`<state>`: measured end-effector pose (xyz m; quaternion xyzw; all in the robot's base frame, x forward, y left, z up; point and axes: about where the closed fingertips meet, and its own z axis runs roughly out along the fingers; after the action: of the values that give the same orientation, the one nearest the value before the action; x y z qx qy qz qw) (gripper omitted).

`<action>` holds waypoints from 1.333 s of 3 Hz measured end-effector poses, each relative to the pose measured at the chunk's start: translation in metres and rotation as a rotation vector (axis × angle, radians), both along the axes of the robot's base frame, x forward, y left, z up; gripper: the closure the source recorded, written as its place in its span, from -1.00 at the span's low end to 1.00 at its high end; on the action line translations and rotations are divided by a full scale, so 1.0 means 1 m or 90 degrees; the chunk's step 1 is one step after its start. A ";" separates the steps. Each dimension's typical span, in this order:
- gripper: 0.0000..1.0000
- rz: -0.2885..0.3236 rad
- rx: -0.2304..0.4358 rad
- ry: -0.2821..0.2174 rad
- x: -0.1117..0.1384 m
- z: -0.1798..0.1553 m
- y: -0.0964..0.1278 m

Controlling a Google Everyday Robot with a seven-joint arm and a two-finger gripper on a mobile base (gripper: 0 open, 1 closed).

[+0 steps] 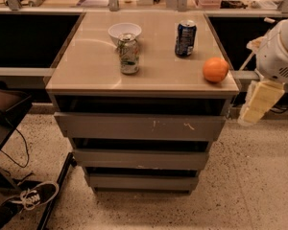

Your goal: Open top drawer

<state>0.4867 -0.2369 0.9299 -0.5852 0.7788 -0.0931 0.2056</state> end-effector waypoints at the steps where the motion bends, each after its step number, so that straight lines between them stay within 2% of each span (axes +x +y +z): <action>1: -1.00 0.002 0.015 -0.010 0.035 -0.017 -0.008; 2: -1.00 0.012 0.048 0.010 0.054 -0.031 -0.009; 3: -1.00 0.012 0.051 0.011 0.055 -0.033 -0.009; 4: -1.00 0.027 0.077 0.029 0.041 -0.051 -0.001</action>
Offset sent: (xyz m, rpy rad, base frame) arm 0.0754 -0.0100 -0.0485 0.1494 0.0594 0.0359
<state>0.5277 -0.2382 0.8787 -0.5898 0.7752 -0.0280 0.2245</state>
